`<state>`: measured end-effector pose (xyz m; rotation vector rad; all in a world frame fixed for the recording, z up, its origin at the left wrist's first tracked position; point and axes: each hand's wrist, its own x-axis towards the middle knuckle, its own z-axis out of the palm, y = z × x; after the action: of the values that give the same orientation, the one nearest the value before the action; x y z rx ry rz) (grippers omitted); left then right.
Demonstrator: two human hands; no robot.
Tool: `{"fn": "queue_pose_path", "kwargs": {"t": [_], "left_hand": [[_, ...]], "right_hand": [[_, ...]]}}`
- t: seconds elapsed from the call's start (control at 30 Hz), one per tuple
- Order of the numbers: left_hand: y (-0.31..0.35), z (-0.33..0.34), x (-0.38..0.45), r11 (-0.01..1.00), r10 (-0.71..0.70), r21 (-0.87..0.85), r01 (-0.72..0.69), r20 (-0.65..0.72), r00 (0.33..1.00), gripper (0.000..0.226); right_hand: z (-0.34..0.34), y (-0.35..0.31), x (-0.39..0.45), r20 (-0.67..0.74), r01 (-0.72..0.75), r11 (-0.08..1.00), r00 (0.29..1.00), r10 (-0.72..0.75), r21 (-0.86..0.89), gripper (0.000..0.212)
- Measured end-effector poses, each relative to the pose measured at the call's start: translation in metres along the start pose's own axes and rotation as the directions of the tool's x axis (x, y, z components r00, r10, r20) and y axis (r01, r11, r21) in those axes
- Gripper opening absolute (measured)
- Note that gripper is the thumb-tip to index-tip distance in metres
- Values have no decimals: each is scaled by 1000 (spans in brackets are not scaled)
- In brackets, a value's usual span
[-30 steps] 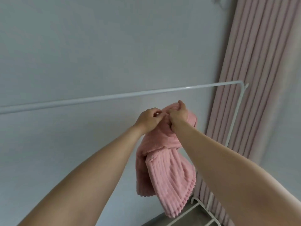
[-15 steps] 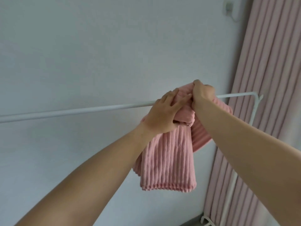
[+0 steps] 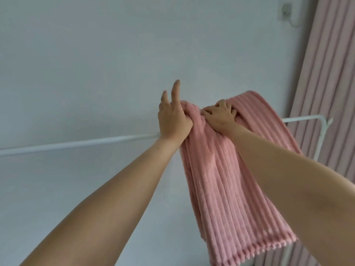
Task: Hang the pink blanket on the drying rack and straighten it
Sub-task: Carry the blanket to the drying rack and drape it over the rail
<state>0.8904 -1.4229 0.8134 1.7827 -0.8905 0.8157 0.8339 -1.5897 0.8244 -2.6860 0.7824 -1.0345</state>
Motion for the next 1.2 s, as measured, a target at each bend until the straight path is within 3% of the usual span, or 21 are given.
{"fn": "queue_pose_path", "kwargs": {"t": [0.07, 0.13, 0.23, 0.3, 0.37, 0.5, 0.63, 0.73, 0.87, 0.93, 1.0, 1.07, 1.13, 1.2], "left_hand": [[-2, 1, -1, 944, 250, 221, -245, 3, 968, 76], [1, 3, 6, 882, 363, 265, -389, 142, 921, 57], [14, 6, 20, 913, 200, 258, -316, 393, 897, 51], [16, 11, 25, 919, 78, 280, -277, 562, 824, 53], [11, 18, 23, 936, -5, 265, -232, 669, 744, 47], [4, 30, 13, 948, -19, 258, -186, 630, 776, 42], [-2, 29, 19, 953, -51, 263, -148, 625, 779, 46], [-7, 27, 21, 959, -66, 253, -126, 635, 770, 45], [-5, 22, 20, 966, -70, 236, -104, 627, 776, 48], [-1, 20, 18, 967, -65, 232, -106, 627, 777, 49], [1, 21, 15, 969, -51, 218, -113, 628, 776, 50], [2, 22, 14, 972, -38, 203, -115, 623, 781, 51], [0, 23, 14, 975, -29, 190, -114, 622, 783, 50], [0, 22, 14, 975, -22, 188, -119, 616, 787, 50]], "right_hand": [[2, -1, 0, 119, 18, 998, 993, -10, -67, 63], [-2, -2, 0, 236, -2, 1000, 972, -1, 16, 68], [-9, 1, 1, 198, -16, 990, 980, -12, 140, 54], [-13, 9, -2, 27, -21, 989, 999, 17, 144, 40], [-19, 17, -11, -123, -94, 995, 988, 97, 25, 35], [-7, 20, -38, -223, -232, 972, 950, 220, -29, 42], [15, -7, -80, -402, -162, 981, 895, 191, 105, 31], [21, -21, -120, -195, -131, 961, 964, 180, 244, 50], [30, -30, -155, 89, -107, 993, 990, 112, -52, 108], [40, -28, -166, 83, -142, 965, 983, 164, -222, 117], [46, -25, -172, 33, -233, 934, 967, 251, -271, 110], [44, -22, -177, 3, -366, 905, 927, 376, -217, 89], [37, -20, -172, -7, -515, 846, 855, 519, -138, 64], [28, -18, -159, 27, -679, 734, 734, 679, 5, 47]]}}
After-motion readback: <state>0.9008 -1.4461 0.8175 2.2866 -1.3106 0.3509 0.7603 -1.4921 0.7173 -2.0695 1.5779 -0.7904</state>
